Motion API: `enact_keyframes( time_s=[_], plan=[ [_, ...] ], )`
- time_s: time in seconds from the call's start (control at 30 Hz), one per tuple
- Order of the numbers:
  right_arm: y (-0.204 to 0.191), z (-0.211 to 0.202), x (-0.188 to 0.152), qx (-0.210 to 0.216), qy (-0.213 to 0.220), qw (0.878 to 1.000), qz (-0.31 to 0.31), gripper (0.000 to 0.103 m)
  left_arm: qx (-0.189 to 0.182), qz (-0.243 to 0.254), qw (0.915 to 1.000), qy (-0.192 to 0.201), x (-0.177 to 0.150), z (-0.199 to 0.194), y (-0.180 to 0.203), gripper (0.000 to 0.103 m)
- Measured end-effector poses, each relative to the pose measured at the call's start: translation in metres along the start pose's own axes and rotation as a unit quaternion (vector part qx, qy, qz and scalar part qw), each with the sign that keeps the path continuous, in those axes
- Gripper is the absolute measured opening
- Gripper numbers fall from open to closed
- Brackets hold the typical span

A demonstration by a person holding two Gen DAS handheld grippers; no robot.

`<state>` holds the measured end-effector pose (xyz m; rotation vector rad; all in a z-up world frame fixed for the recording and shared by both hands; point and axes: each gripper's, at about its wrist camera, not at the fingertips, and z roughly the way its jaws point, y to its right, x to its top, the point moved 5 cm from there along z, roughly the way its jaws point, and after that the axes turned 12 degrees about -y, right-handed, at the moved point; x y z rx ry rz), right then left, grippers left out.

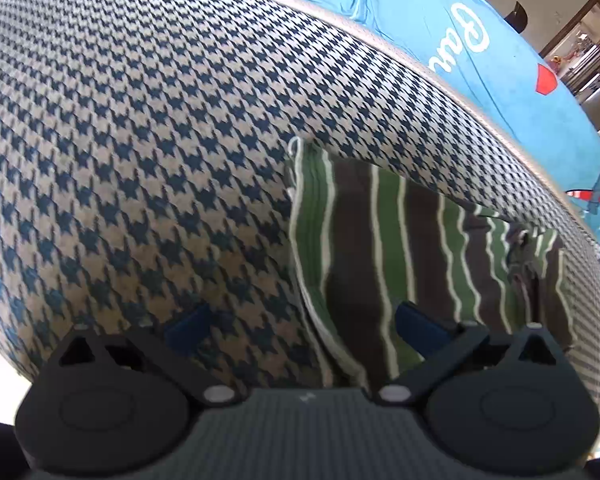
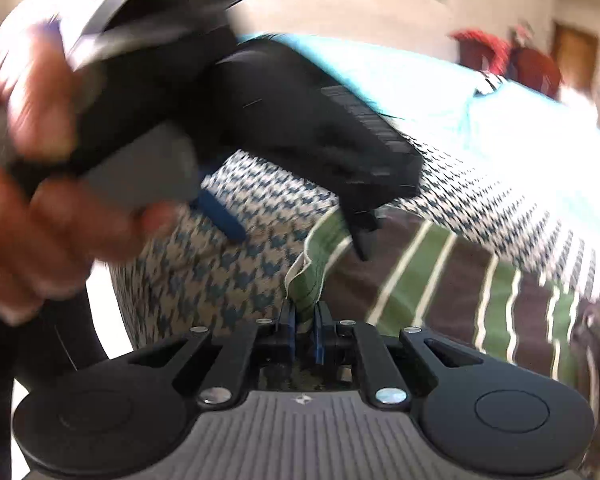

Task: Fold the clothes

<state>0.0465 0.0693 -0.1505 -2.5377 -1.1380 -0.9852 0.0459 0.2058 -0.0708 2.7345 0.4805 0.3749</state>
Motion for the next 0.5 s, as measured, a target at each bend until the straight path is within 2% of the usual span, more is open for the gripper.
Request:
enact_keyframes(
  time_s=[0.1, 0.23, 0.37, 0.5],
  plan=[
    [0.009, -0.001, 0.0, 0.009, 0.0, 1.0, 0.02, 0.01, -0.021, 0.006, 0.9997, -0.014, -0.001, 0.0, 0.001, 0.103],
    [0.022, -0.003, 0.0, 0.022, 0.0, 0.999, 0.048, 0.01, -0.077, 0.01, 0.9962, -0.04, 0.0, 0.008, 0.012, 0.103],
    [0.034, -0.005, 0.0, 0.035, 0.0, 0.997, 0.075, 0.01, -0.101, 0.027, 0.9935, -0.045, 0.002, 0.015, 0.022, 0.103],
    [0.025, 0.002, -0.004, 0.018, -0.001, 0.998, 0.057, 0.01, -0.141, 0.04, 0.9875, -0.058, 0.005, 0.017, 0.033, 0.103]
  ],
)
